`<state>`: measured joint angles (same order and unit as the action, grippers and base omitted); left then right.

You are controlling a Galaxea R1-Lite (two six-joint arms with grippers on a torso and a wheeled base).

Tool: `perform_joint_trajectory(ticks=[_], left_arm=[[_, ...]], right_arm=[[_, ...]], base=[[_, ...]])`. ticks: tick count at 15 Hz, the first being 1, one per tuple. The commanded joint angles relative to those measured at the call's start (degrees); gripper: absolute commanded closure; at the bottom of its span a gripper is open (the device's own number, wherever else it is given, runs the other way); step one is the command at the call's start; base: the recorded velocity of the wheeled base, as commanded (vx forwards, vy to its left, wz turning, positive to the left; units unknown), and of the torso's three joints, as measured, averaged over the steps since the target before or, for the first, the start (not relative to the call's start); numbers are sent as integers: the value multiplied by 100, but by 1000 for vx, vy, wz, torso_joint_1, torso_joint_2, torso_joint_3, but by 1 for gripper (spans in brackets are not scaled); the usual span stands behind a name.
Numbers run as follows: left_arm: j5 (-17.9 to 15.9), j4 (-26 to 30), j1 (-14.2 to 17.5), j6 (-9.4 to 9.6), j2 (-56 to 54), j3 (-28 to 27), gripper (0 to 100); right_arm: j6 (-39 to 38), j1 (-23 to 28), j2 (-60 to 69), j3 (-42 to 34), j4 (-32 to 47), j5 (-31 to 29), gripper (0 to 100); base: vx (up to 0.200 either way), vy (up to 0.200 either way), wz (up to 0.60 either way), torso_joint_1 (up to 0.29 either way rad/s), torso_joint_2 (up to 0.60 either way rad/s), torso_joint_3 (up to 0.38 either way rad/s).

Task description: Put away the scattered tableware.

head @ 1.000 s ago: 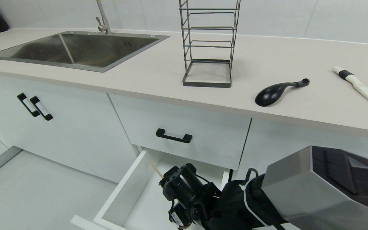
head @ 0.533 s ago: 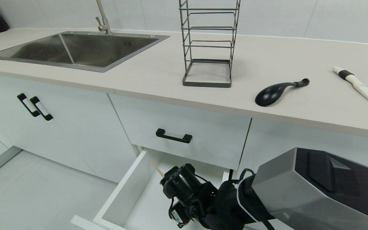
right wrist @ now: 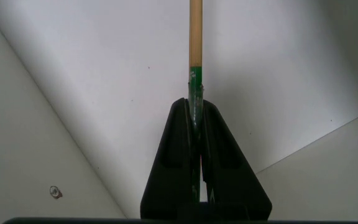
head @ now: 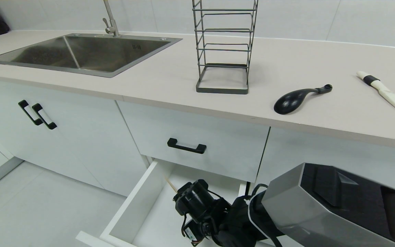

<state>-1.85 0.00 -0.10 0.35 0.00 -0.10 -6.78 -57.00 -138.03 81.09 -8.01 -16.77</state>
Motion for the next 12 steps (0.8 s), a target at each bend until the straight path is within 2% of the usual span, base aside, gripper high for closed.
perform_joint_trajectory(ticks=[1, 12], left_arm=[[1, 0, 1, 0, 0, 1, 0], [1, 0, 1, 0, 0, 1, 0]], right_arm=[[1, -4, -92, 12, 1, -1, 100], [1, -4, -338, 311, 27, -1, 100]], base=[[0, 0, 0, 0, 0, 0], [0, 0, 0, 0, 0, 0]])
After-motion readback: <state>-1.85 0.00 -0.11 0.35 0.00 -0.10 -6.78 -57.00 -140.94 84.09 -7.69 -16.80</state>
